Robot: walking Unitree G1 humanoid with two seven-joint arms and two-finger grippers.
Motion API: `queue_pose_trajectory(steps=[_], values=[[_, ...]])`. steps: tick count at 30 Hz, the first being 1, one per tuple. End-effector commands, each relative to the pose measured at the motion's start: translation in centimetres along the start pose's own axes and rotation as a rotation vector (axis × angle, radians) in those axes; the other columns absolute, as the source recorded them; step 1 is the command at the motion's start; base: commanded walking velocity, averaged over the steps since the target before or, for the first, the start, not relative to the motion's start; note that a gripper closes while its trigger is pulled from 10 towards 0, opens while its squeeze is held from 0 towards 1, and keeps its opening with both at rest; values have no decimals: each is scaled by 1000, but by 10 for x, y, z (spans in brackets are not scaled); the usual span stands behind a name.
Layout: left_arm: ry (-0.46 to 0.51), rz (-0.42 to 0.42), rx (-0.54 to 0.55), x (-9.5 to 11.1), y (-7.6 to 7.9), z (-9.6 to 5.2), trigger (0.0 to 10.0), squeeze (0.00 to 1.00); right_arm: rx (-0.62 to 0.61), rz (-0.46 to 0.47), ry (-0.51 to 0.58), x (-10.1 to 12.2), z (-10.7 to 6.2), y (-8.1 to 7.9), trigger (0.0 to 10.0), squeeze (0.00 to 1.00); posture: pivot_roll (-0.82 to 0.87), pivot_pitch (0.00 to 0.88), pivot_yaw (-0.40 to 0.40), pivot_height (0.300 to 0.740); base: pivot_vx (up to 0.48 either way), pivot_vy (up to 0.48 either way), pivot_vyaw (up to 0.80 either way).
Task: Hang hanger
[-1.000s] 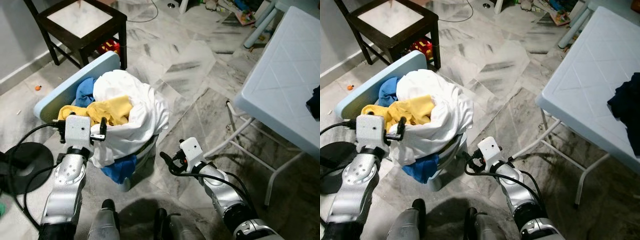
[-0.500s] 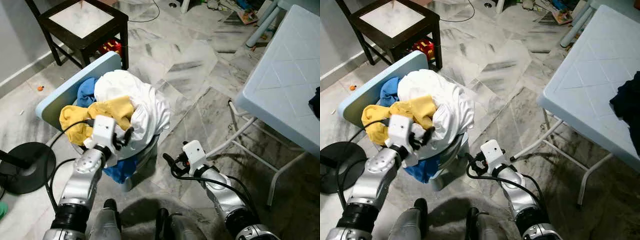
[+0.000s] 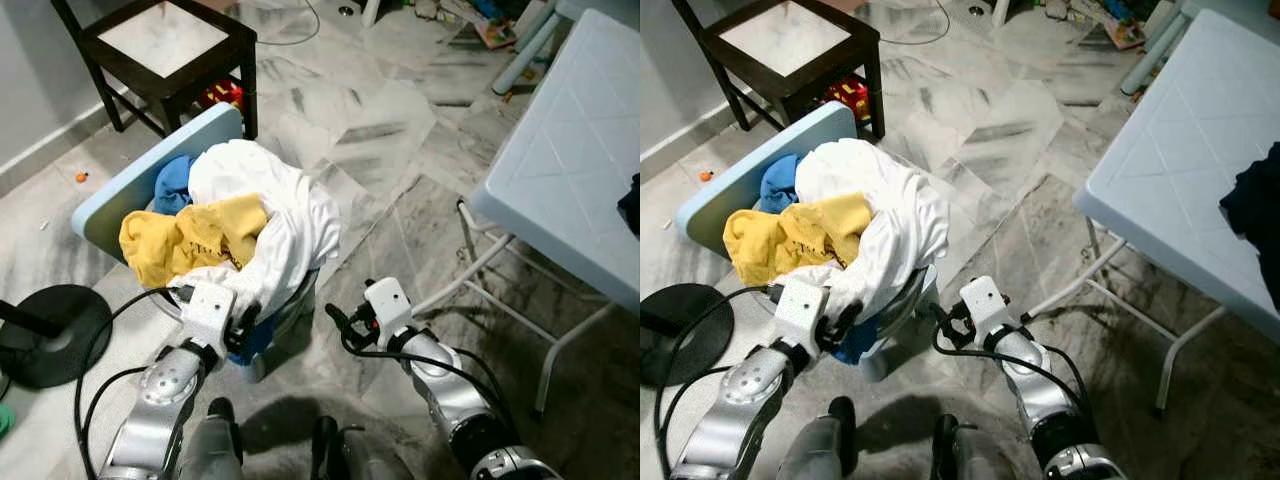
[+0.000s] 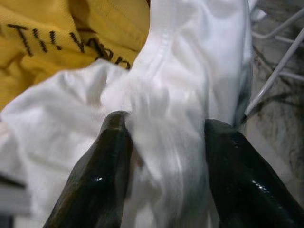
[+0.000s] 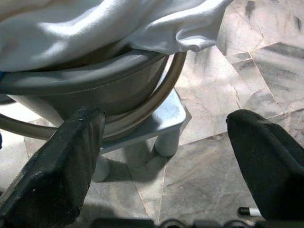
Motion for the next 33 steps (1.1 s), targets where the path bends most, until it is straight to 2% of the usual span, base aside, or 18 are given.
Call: queue_pose_trajectory(steps=[1, 3, 4, 5, 6, 7, 8, 9, 10, 33], values=[[-15, 46, -17, -2, 8, -5, 0, 0, -2, 7, -33, -10, -5, 2, 10000, 0, 211, 288, -152, 740, 0, 0, 0], [29, 134, 21, 5, 6, -8, 0, 0, 1, 7, -35, -10, -4, 1, 10000, 0, 214, 288, -156, 740, 0, 0, 0], [48, 147, 42, 8, 5, -9, 0, 0, 2, 7, -35, -10, -4, 1, 10000, 0, 214, 288, -156, 740, 0, 0, 0], [102, 195, 123, 16, -1, -11, 0, 0, 9, 5, -34, -10, -3, -1, 10000, 0, 222, 290, -159, 740, 0, 0, 0], [122, 214, 147, 18, -3, -12, 0, 0, 12, 5, -34, -10, -3, -2, 10000, 0, 222, 290, -159, 740, 0, 0, 0], [176, 272, 202, 26, -7, -14, 4745, 0, 14, 5, -34, -9, -3, -3, 10000, 0, 222, 291, -161, 740, 0, 0, 0], [176, 272, 202, 26, -7, -14, 4745, 0, 14, 5, -34, -9, -3, -3, 10000, 0, 222, 291, -161, 740, 0, 0, 0], [205, 294, 245, 31, -10, -17, 10000, 0, 16, 4, -34, -9, -3, -3, 10000, 0, 224, 292, -162, 740, 0, 0, 0], [206, 274, 274, 32, -14, -17, 10000, 0, 18, 4, -34, -9, -3, -3, 10000, 0, 222, 292, -163, 740, 0, 0, 0], [206, 274, 274, 32, -14, -17, 10000, 0, 18, 4, -34, -9, -3, -3, 10000, 0, 222, 292, -163, 740, 0, 0, 0]])
Point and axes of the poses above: a point about 5 cm out from each wrist's last joint towards the gripper, its own z axis pointing out of the wrist towards the gripper, its own x axis along the axis of the wrist's last joint, y = z × x, the point moved 3 cm from there along z, pointing out of the wrist towards the gripper, and after that the axes turned 2 degrees about -z, right-handed, at the moved point
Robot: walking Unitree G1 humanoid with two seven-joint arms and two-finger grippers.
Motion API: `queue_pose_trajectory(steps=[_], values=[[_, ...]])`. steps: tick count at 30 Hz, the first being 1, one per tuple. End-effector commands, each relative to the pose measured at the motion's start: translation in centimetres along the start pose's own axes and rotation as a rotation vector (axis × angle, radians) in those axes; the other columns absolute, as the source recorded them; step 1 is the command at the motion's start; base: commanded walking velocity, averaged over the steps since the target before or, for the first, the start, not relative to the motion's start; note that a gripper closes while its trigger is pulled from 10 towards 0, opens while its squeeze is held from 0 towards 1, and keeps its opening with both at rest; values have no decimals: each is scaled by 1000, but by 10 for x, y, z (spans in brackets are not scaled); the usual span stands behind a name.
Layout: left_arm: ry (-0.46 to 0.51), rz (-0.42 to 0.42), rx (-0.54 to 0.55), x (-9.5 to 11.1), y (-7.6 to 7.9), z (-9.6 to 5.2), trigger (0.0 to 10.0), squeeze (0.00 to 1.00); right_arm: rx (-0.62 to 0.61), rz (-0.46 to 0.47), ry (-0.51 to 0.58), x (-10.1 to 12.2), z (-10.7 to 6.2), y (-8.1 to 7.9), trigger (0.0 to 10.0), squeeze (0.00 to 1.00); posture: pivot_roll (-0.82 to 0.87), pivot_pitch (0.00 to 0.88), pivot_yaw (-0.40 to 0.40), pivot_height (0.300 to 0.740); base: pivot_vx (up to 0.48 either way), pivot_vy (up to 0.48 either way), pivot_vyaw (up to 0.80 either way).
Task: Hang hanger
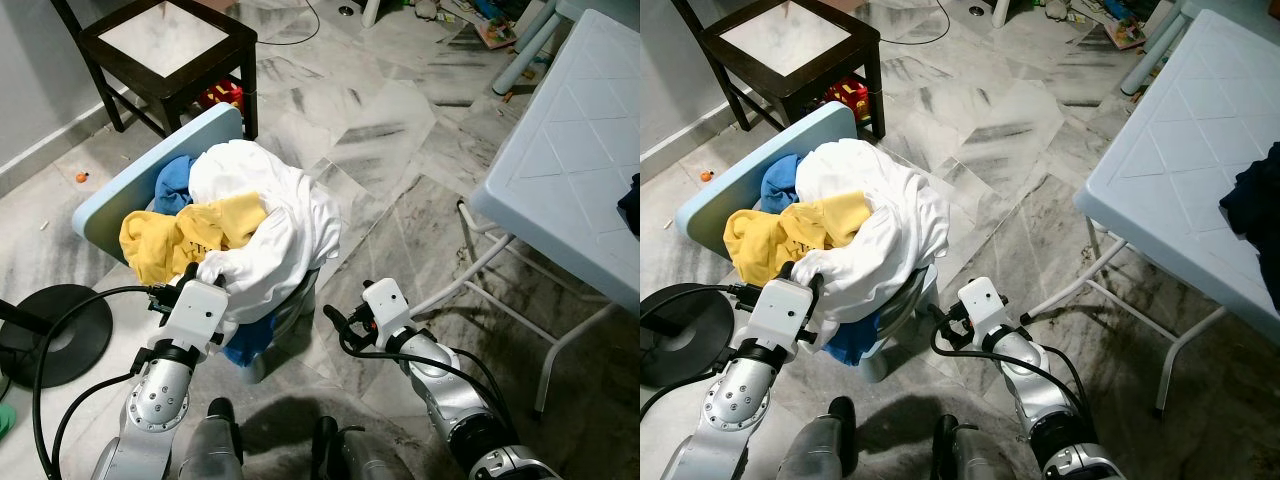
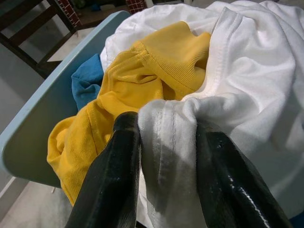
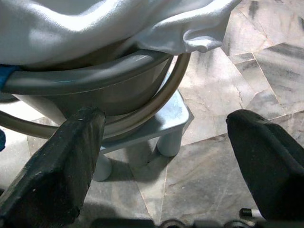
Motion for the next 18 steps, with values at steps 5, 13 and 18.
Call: queue_pose_trajectory(steps=[5, 13, 18], values=[[-5, 0, -9, -2, 4, -4, 10000, 0, 7, 5, -33, -10, -4, 0, 10000, 0, 222, 292, -163, 740, 0, 0, 0], [72, -353, 153, 17, -14, 22, 10000, 1000, -57, 60, 59, 6, -2, 9, 10000, 0, 217, 266, -145, 740, 0, 0, 0], [99, -343, 147, 21, -15, 24, 10000, 1000, -121, 195, 120, 15, -1, 19, 10000, 0, 212, 263, -125, 740, 0, 0, 0]])
Point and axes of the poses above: a point about 5 cm out from each wrist's last joint towards the gripper, its own z axis pointing out of the wrist towards the gripper, its own x axis along the axis of the wrist's last joint, y = z × x, the point moved 3 cm from there along z, pointing out of the wrist towards the gripper, and after that the axes turned 2 degrees about -z, right-handed, at the moved point
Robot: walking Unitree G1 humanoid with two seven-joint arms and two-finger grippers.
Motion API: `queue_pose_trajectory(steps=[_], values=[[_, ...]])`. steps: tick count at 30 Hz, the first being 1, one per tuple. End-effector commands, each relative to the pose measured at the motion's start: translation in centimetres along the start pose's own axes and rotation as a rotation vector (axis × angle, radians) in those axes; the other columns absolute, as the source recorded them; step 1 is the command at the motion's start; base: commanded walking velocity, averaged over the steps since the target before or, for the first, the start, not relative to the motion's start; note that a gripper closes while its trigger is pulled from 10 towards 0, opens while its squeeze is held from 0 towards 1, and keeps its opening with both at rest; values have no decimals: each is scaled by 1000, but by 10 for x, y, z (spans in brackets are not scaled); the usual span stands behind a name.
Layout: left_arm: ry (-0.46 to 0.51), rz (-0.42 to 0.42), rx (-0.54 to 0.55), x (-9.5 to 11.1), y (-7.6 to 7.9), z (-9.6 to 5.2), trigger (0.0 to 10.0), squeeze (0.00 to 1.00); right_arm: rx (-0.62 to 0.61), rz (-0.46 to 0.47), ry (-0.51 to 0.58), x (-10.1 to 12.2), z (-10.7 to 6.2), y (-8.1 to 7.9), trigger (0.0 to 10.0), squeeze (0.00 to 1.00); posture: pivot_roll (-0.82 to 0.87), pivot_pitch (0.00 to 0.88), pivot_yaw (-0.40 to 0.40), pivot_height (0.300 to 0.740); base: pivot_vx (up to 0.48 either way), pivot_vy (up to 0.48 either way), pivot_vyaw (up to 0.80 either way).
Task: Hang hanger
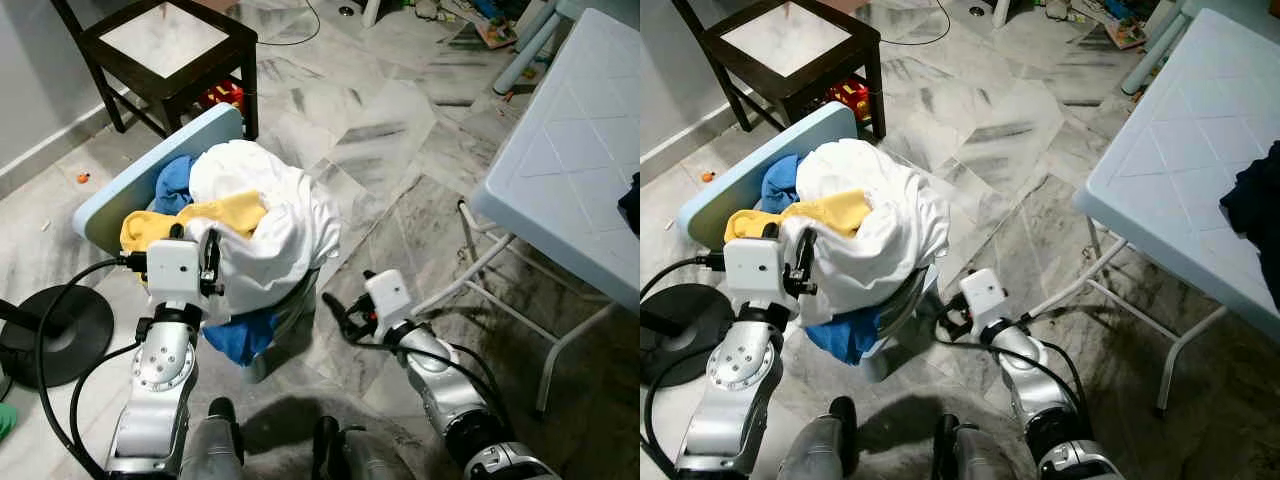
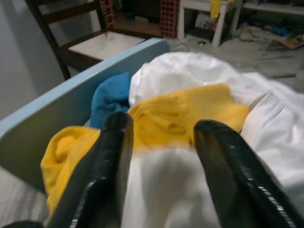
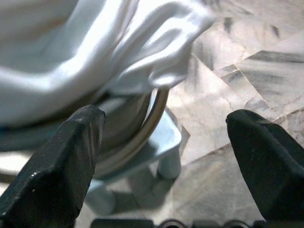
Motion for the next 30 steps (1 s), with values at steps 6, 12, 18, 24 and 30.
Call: queue_pose_trajectory(steps=[6, 12, 18, 24, 30], values=[[64, -15, -100, 14, 10, 3, 10000, 1000, -64, 91, 5, -3, -3, 8, 10000, 0, 219, 259, -93, 740, 0, 0, 0], [56, 22, -150, 13, 15, -2, 10000, 1000, -80, 101, -3, -6, -4, 7, 10000, 0, 221, 261, -77, 740, 0, 0, 0], [-37, -4, -8, 3, -18, 4, 10000, 1000, -71, 87, -18, -9, -5, 5, 10000, 0, 226, 267, -87, 740, 0, 0, 0], [-140, -112, -55, -10, -15, 7, 10000, 0, -57, 69, -21, -7, -2, 2, 10000, 0, 230, 266, -101, 740, 0, 0, 0], [-177, -122, -128, -12, -4, 18, 10000, 0, -37, 52, -20, -5, 1, -1, 10000, 0, 232, 266, -110, 740, 0, 0, 0]])
Point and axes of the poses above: a point about 5 cm out from each wrist's last joint towards the gripper, its own z axis pointing out of the wrist towards the gripper, its own x axis along the axis of the wrist's last joint, y = z × x, the point moved 3 cm from there along z, pointing out of the wrist towards the gripper, and after that the axes turned 2 degrees about -z, right-handed, at the moved point
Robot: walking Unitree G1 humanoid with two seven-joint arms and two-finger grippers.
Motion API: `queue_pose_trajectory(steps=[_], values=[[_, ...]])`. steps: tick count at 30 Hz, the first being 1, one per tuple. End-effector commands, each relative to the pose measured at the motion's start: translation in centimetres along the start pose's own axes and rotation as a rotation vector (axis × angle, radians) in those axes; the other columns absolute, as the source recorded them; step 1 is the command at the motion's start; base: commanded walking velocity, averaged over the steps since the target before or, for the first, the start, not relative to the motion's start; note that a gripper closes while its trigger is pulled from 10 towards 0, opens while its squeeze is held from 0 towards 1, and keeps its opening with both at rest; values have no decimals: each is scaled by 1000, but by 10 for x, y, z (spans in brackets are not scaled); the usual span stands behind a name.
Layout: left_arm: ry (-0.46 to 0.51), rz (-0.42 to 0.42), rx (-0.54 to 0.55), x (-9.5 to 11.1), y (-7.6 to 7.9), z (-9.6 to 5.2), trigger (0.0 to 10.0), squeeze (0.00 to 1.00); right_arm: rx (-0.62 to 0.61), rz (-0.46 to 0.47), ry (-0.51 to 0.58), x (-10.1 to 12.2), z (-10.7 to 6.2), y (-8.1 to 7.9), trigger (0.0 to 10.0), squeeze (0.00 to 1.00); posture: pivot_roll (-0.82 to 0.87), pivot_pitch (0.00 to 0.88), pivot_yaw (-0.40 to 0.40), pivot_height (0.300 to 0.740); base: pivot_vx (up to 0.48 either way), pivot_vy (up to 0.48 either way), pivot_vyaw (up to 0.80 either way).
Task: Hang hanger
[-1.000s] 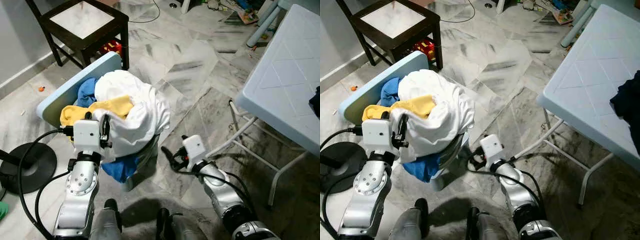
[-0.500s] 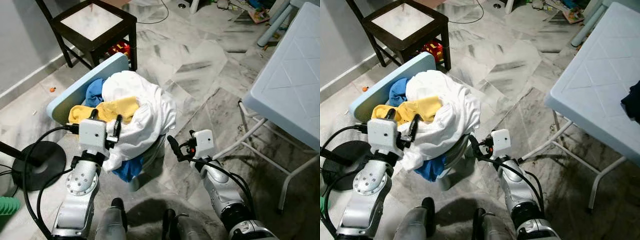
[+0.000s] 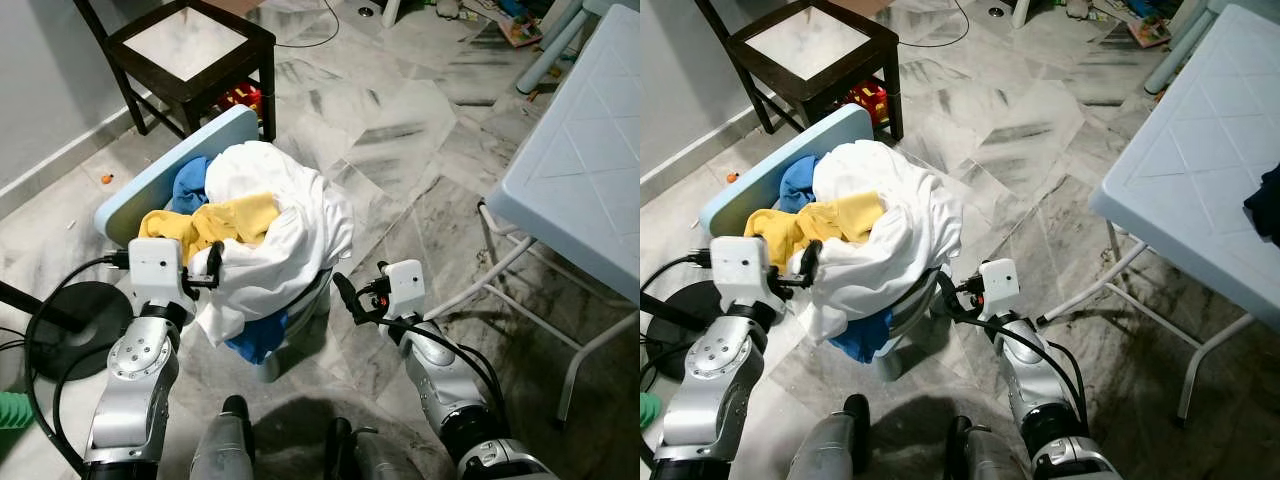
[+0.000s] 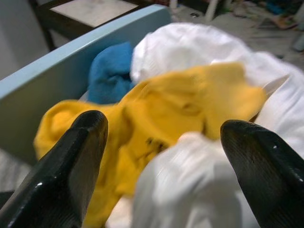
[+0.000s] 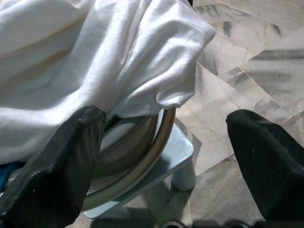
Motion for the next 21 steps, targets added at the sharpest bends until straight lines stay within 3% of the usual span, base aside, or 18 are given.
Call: queue_pose_trajectory(steps=[1, 8, 9, 10, 17, 18, 19, 20, 21], values=[[-62, -21, -37, -10, 6, 1, 10000, 0, 5, -5, -37, -9, -3, -1, 10000, 0, 229, 266, -111, 740, 0, 0, 0], [-176, -43, -154, -30, 18, -1, 10000, 0, 7, -11, -48, -13, -6, -1, 10000, 0, 215, 270, -104, 740, 0, 0, 0], [-205, -50, -171, -35, 18, -3, 6941, 0, 5, -11, -52, -15, -7, -1, 10000, 0, 211, 271, -103, 740, 0, 0, 0], [-208, -54, -145, -37, 13, -3, 0, 0, 3, -12, -55, -16, -8, 0, 10000, 0, 206, 273, -103, 740, 0, 0, 0], [-220, -17, -86, -41, -5, -6, 0, 0, -2, -16, -70, -20, -11, 3, 10000, 0, 207, 274, -104, 740, 0, 0, 0], [-209, -1, -75, -39, -8, -5, 627, 0, -1, -16, -71, -20, -12, 3, 10000, 0, 209, 273, -104, 740, 0, 0, 0], [-200, 9, -68, -36, -11, -4, 2863, 0, -1, -17, -72, -20, -12, 4, 10000, 0, 210, 274, -105, 740, 0, 0, 0], [-189, 13, -61, -33, -13, -4, 4078, 0, -1, -17, -73, -20, -11, 4, 10000, 0, 213, 273, -106, 740, 0, 0, 0], [-171, 19, -53, -28, -17, -3, 7333, 0, 2, -18, -74, -20, -11, 3, 10000, 0, 217, 273, -107, 740, 0, 0, 0]])
Point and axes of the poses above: a point about 5 cm out from each wrist's last joint towards the gripper, its own z axis pointing out of the wrist towards the gripper, its own x axis along the axis of the wrist's last joint, y = z × x, the point moved 3 cm from there along z, pointing out of the wrist towards the gripper, and after that the axes turned 2 degrees about -z, right-handed, at the moved point
